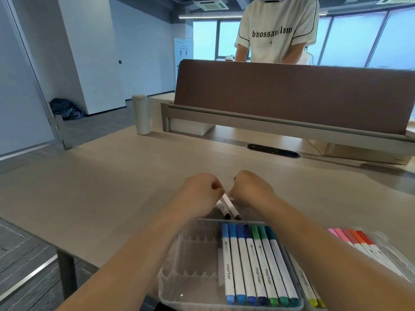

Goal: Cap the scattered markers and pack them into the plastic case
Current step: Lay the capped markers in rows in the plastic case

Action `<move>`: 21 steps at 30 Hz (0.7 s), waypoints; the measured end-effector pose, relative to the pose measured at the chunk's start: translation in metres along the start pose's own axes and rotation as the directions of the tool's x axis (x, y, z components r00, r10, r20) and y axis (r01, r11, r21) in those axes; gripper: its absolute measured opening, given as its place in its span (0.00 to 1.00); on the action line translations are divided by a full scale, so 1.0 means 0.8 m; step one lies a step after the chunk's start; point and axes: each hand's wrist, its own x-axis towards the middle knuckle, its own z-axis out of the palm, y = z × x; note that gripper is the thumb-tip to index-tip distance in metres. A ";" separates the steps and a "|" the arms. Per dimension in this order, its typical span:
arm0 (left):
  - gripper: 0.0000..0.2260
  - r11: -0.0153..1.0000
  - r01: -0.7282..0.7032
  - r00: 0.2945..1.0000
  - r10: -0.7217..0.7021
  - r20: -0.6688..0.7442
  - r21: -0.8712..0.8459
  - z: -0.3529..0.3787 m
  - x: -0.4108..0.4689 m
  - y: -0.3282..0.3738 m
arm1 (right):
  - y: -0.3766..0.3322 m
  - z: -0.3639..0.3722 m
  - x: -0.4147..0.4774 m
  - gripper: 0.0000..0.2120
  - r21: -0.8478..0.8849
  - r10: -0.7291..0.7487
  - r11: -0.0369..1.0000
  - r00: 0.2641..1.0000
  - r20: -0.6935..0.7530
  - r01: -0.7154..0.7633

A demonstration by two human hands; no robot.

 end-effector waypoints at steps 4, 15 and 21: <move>0.05 1.000 -0.001 0.999 0.002 0.035 -0.001 0.007 0.016 0.009 | 0.017 -0.002 0.009 0.07 0.033 0.017 0.999 0.999 0.034 -0.019; 0.07 0.998 -0.054 0.996 0.051 0.079 0.035 0.031 0.049 0.033 | 0.052 -0.016 0.026 0.10 -0.124 -0.007 0.992 0.999 -0.048 0.001; 0.09 1.000 -0.018 0.999 0.017 0.051 0.023 0.022 0.030 0.034 | 0.039 -0.026 0.011 0.09 -0.054 -0.011 0.998 1.000 0.024 0.013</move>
